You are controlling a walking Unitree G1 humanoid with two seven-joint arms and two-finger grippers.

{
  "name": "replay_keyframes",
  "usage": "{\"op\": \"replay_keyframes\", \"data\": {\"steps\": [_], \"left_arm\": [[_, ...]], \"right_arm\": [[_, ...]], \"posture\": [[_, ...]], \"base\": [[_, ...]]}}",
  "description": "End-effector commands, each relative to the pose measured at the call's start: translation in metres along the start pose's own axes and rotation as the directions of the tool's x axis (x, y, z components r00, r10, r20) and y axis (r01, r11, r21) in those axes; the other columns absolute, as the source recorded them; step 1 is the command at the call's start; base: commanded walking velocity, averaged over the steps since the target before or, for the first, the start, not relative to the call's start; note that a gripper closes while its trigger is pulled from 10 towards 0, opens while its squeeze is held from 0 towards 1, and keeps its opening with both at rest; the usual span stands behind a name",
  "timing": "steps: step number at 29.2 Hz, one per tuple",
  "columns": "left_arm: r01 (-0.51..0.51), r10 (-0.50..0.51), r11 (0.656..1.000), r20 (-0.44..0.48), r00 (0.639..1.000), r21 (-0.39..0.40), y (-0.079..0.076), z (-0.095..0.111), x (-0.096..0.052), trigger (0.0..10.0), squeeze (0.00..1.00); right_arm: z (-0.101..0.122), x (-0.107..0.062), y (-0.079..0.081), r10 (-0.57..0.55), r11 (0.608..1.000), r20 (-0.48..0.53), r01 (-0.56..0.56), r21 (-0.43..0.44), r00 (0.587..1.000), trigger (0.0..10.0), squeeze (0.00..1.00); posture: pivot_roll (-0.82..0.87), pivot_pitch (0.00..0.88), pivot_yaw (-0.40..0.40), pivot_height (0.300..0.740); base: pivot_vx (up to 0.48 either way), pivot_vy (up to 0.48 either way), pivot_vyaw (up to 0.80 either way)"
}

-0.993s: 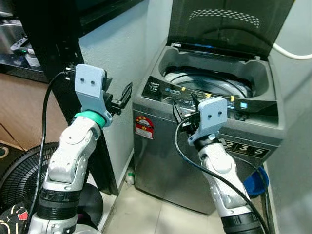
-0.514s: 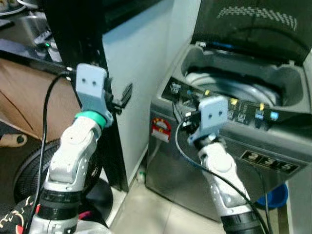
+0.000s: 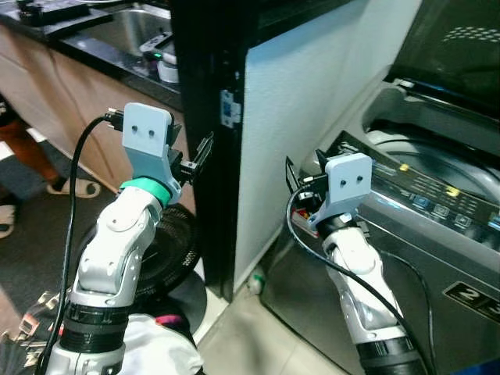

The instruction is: Clothes washing

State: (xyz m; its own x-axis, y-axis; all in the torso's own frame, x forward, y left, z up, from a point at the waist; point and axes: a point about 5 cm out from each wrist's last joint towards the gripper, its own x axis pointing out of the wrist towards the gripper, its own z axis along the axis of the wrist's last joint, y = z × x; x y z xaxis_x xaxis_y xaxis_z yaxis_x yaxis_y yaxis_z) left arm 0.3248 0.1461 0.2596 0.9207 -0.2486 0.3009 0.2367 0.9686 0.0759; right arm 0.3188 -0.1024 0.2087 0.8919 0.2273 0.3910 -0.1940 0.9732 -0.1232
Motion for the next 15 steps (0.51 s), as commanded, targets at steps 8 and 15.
{"op": "replay_keyframes", "data": {"steps": [8,15], "left_arm": [[0.012,-0.013,1.0,-0.018,1.0,-0.008,-0.0032,-0.0033,0.0002,10.0,0.0],[0.009,-0.009,1.0,-0.022,1.0,-0.018,-0.0036,-0.0044,0.0,10.0,0.0]], "right_arm": [[-0.0043,-0.0029,-0.0028,-0.012,1.0,-0.019,0.012,0.003,1.0,10.0,0.0],[-0.0043,-0.0031,-0.0026,-0.011,1.0,-0.019,0.011,0.004,1.0,10.0,0.0]], "posture": [[0.14,0.0,0.026,0.74],[0.15,0.0,0.026,0.74]], "base": [[0.0,0.0,0.76],[0.0,0.0,0.76]]}}
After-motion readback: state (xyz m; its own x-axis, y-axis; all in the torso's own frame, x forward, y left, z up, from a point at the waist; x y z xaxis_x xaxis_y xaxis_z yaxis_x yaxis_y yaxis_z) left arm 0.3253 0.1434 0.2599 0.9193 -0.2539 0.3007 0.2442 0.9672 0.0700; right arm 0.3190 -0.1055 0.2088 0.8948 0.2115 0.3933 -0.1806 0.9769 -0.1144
